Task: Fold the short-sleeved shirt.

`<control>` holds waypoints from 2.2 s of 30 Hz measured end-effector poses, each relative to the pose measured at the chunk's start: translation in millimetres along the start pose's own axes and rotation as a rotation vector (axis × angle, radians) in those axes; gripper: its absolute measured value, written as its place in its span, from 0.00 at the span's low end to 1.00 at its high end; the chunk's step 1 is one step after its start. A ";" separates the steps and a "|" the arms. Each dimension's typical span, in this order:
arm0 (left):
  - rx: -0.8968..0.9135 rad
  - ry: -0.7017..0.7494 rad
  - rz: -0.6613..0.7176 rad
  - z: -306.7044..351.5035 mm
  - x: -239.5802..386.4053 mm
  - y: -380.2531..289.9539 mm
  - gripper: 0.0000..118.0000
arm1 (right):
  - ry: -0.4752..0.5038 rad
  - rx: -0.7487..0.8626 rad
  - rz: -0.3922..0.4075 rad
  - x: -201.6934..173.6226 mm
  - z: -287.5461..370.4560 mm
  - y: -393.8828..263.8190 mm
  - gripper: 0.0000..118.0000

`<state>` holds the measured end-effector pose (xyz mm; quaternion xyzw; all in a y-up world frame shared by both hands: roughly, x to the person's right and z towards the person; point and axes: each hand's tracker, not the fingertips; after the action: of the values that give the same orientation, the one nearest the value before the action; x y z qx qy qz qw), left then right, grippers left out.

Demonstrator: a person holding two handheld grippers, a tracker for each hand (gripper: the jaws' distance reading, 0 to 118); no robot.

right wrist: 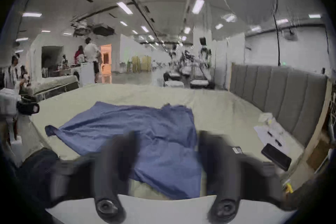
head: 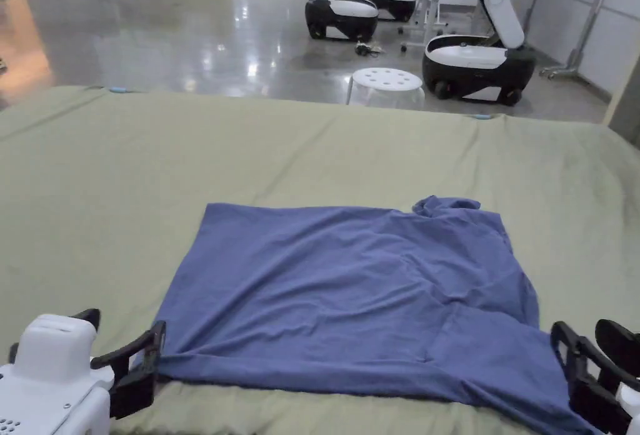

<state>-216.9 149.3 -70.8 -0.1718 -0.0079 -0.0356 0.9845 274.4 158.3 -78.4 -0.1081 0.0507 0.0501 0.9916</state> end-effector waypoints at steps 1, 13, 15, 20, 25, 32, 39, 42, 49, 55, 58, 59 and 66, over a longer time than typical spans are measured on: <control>-0.034 0.031 -0.006 -3.2 -2.2 -3.1 0.00 | -0.026 -0.002 0.015 -6.1 1.4 -1.5 0.05; -0.316 -0.054 -0.038 -58.5 -31.3 -54.0 0.87 | -0.004 -0.130 -0.042 -3.2 -7.0 -20.7 0.04; -0.339 -0.058 -0.051 -73.6 -27.1 -58.8 0.85 | -0.043 -0.178 -0.050 3.7 -9.6 -25.7 0.04; -0.357 -0.037 -0.017 -85.6 -13.0 -55.4 0.08 | -0.154 -0.299 -0.058 24.4 -14.1 -46.0 0.12; -0.360 -0.061 -0.011 -79.2 -3.5 -44.3 0.05 | -0.087 -0.483 -0.184 47.6 -32.7 -73.2 0.89; -0.367 -0.075 -0.002 -80.1 -12.6 -39.0 0.05 | -0.052 -0.497 -0.261 47.1 -53.3 -88.9 0.07; -0.364 -0.097 0.000 -67.7 -20.6 -16.4 0.00 | -0.035 -0.450 -0.259 51.3 -42.5 -58.9 0.07; -0.323 -0.102 -0.051 -65.9 -21.6 18.4 0.00 | -0.016 -0.399 -0.263 57.6 -40.9 -19.7 0.07; -0.271 -0.097 -0.070 -152.0 -26.5 99.3 0.00 | 0.021 -0.331 -0.219 72.4 -125.7 67.6 0.07; -0.500 -0.078 -0.009 -287.0 -26.3 100.1 0.00 | -0.053 -0.550 -0.178 73.7 -269.8 66.3 0.07; -0.642 -0.103 0.086 -326.0 -28.8 71.9 0.00 | -0.045 -0.668 -0.191 69.8 -303.9 36.3 0.08; -0.655 -0.123 0.074 -330.7 -28.3 63.7 0.04 | -0.040 -0.687 -0.196 67.9 -308.4 27.4 0.12; -0.269 -0.106 0.010 -233.7 -23.3 75.7 0.94 | 0.043 -0.372 -0.167 53.5 -226.8 45.5 0.87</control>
<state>-233.9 142.7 -316.9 -0.3040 -0.0541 -0.0224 0.9509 302.0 157.4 -314.2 -0.2943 0.0524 -0.0263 0.9539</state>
